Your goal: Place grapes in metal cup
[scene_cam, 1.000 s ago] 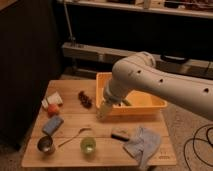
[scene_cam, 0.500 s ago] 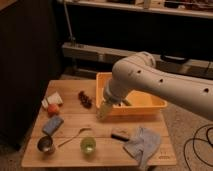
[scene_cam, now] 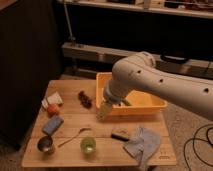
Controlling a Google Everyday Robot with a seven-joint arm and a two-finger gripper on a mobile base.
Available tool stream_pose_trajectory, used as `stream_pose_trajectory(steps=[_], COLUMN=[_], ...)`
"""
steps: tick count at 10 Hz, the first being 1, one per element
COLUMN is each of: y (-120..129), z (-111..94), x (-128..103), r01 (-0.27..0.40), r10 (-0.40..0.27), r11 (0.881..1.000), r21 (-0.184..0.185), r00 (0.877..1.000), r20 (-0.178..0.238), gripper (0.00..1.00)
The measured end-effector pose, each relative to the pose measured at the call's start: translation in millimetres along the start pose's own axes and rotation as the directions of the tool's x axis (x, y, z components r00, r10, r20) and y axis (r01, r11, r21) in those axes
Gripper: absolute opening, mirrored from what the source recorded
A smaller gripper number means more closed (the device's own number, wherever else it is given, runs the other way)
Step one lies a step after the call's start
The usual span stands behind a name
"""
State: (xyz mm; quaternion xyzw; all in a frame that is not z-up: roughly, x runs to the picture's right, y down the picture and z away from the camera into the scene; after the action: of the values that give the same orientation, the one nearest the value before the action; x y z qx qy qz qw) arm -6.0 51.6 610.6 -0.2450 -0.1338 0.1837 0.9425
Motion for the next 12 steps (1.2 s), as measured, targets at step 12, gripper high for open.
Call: stream_pose_trajectory(steps=[12], y=[-135.1], z=[67.0], x=[-87.1], r01=[0.099], r10=[-0.100], r11=[0.995], r21=[0.025], r00=[0.994], r20=[0.034], gripper=[0.80])
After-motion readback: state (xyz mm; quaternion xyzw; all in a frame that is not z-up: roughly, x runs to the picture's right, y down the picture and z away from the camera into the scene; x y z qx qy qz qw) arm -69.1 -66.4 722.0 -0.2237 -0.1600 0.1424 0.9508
